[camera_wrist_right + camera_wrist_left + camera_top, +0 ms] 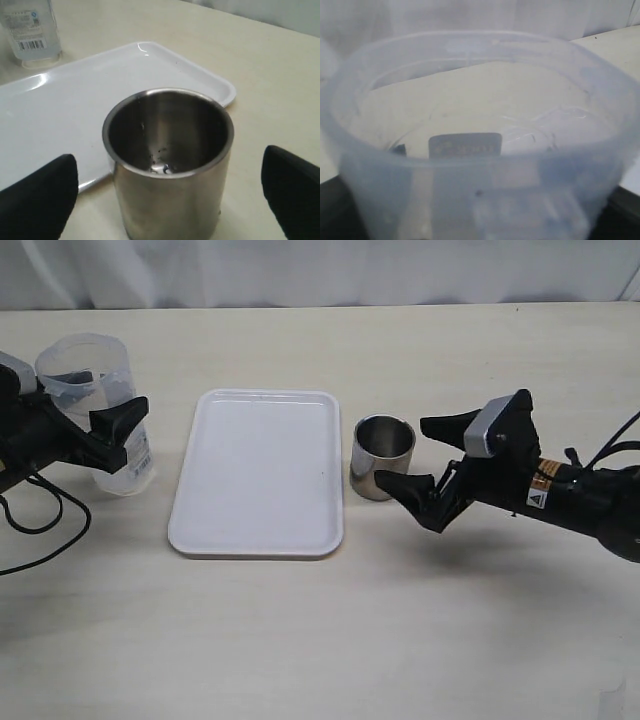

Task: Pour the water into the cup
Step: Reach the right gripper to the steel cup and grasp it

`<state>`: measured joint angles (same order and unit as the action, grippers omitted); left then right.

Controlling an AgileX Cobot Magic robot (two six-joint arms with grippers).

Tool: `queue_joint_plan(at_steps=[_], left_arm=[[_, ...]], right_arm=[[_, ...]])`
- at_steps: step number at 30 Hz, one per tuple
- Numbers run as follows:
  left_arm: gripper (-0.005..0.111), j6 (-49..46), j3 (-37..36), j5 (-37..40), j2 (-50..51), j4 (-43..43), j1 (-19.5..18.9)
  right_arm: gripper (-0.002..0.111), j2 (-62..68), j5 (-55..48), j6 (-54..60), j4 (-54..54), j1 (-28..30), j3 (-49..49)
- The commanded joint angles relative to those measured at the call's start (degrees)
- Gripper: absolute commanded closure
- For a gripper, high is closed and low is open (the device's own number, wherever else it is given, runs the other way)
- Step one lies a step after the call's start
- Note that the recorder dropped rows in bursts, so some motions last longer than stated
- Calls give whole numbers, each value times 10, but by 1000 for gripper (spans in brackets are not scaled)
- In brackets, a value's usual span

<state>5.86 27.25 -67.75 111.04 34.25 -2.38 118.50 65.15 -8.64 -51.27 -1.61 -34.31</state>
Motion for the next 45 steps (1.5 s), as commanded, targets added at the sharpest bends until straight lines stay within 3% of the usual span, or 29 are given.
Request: queue_joint_plan(at_steps=[1,19,32,36,39,43,45], left_arm=[[107,4,4,-22,0,-1,4],[107,4,4,-22,0,-1,4],[107,4,4,-22,0,-1,4],[107,4,4,-22,0,10,4],[107,4,4,-22,0,16,4],[107,4,4,-22,0,16,4],[107,4,4,-22,0,17,4]], right_arm=[[16,38,37,4,-8,1,-27],[16,143,48,4,-20,-33,-133],[18,143,48,4,-6,-34,-137],[39,143,48,4,-6,-34,-137],[63,143,48,4,-9,-34,-137],[104,142,48,7,-21,-33,-137],[104,134,48,11,-22,-31,-137]])
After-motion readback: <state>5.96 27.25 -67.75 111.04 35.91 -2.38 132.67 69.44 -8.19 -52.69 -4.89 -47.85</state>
